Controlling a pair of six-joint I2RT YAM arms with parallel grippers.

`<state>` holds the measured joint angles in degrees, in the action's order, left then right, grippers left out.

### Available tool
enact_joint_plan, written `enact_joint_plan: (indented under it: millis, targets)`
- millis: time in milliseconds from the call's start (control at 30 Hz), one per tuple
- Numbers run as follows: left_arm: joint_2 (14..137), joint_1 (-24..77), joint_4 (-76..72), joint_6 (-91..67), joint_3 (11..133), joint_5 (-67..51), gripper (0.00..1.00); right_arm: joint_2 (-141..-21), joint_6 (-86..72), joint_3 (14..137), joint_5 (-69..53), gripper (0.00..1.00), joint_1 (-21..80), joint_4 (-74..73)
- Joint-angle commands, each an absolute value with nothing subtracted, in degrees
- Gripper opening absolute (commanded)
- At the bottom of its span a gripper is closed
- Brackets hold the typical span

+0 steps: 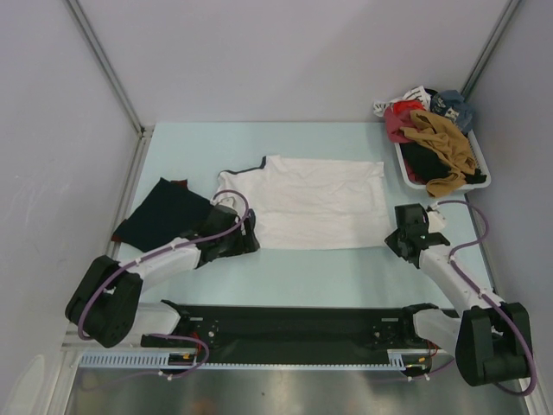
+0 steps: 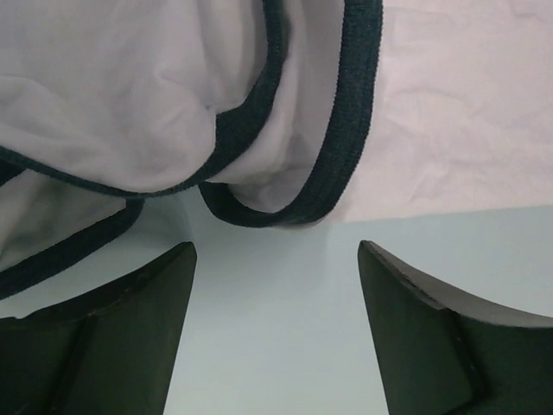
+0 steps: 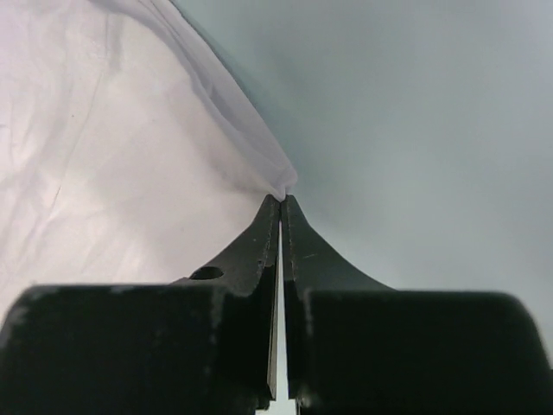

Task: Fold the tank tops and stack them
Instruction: Fold the tank top

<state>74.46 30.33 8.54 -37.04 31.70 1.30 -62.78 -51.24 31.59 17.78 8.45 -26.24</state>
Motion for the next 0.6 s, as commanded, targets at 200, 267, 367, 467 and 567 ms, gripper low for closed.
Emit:
enact_joint_plan:
  millis: [200,267,367,467,567]
  targets:
    - [77.4,32.4,4.4,-39.1,32.7,3.8,0.74,-63.9,-52.3,30.7,19.6,0.0,7.6,-29.5]
    - [79.3,32.4,3.6,-39.0,33.6,4.9,0.67,-63.6,-52.5,30.2,19.4,0.0,7.4,-29.4]
    - [81.7,32.3,3.7,-39.0,35.3,6.8,0.51,-63.5,-52.6,30.1,18.9,0.0,6.9,-29.1]
    - [82.4,31.7,3.7,-39.2,35.9,8.6,0.41,-63.3,-52.5,29.9,18.5,0.0,6.5,-29.2]
    - [82.7,30.9,3.1,-38.8,36.3,9.1,0.25,-62.9,-52.6,29.3,18.1,0.0,6.1,-29.3]
